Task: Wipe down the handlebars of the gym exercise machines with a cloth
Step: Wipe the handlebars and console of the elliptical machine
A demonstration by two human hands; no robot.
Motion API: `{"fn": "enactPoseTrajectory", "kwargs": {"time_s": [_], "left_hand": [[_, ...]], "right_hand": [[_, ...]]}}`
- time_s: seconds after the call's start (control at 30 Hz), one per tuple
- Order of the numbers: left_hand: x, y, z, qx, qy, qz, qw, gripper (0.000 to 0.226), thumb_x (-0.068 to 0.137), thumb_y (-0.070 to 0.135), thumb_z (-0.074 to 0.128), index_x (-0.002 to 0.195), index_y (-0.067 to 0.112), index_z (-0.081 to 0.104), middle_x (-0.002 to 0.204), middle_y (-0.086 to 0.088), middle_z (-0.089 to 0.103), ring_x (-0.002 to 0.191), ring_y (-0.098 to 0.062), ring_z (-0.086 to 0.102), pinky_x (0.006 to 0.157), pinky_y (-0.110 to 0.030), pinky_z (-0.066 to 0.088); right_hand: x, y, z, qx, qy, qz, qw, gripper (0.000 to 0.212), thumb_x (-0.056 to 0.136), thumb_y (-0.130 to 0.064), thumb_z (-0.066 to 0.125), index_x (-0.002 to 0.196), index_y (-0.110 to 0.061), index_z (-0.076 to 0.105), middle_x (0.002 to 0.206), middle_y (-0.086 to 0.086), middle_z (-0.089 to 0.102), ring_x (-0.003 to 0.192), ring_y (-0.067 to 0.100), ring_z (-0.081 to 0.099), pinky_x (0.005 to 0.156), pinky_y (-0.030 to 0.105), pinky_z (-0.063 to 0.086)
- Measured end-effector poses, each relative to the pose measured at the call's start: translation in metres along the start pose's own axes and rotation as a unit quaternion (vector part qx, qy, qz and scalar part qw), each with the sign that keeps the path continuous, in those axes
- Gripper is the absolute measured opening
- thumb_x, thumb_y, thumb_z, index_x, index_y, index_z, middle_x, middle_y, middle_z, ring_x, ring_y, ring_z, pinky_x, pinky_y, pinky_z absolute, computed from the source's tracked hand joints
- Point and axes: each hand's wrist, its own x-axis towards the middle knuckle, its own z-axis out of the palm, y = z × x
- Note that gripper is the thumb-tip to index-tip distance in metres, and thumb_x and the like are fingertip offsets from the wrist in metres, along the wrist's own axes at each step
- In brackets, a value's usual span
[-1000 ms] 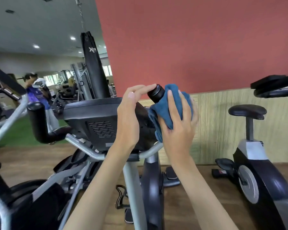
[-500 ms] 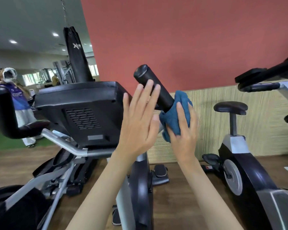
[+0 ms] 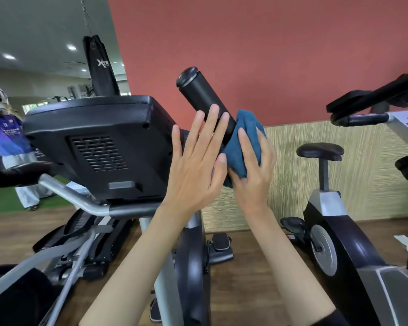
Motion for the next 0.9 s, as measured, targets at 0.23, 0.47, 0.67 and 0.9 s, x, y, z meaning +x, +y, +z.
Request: {"fn": "enactPoseTrajectory", "kwargs": {"time_s": [0.23,0.47,0.67,0.9], "left_hand": [[-0.001,0.001,0.001,-0.024,-0.003,-0.002,1.000,0.059,0.094,0.019,0.027,0.151,0.012,0.011,0.156,0.002,0.003,0.146,-0.009,-0.009,0.118,-0.046,-0.006],[-0.001,0.016,0.002,-0.060,-0.007,-0.042,0.997,0.063,0.093,0.018,0.029,0.151,0.009,0.008,0.159,-0.003,0.006,0.144,-0.007,-0.016,0.117,-0.045,-0.009],[0.000,0.019,0.001,-0.063,-0.015,-0.053,0.997,0.062,0.094,0.019,0.027,0.151,0.009,0.005,0.157,0.003,-0.001,0.144,-0.008,-0.017,0.117,-0.045,-0.011],[0.001,0.022,-0.015,-0.062,-0.064,-0.066,0.994,0.061,0.095,0.023,0.025,0.151,0.010,0.004,0.156,0.007,-0.005,0.146,-0.010,-0.014,0.117,-0.043,-0.012]], "right_hand": [[-0.024,0.047,0.003,0.119,-0.060,0.123,0.983,0.054,0.094,-0.036,0.055,0.143,-0.026,0.034,0.143,0.002,0.034,0.138,0.001,0.025,0.115,0.028,0.028],[-0.025,0.038,-0.010,0.142,-0.112,0.176,0.968,0.057,0.096,-0.032,0.052,0.145,-0.011,0.033,0.149,0.004,0.025,0.142,0.006,0.020,0.120,0.031,0.019],[-0.016,0.026,-0.013,0.142,-0.117,0.131,0.974,0.050,0.099,-0.023,0.046,0.145,-0.017,0.028,0.148,0.005,0.028,0.142,0.030,0.026,0.118,0.047,0.023],[-0.014,0.058,-0.030,0.172,-0.236,0.260,0.920,0.049,0.099,-0.024,0.045,0.146,-0.015,0.034,0.152,-0.009,0.027,0.144,0.010,0.024,0.119,0.038,0.023]]}}
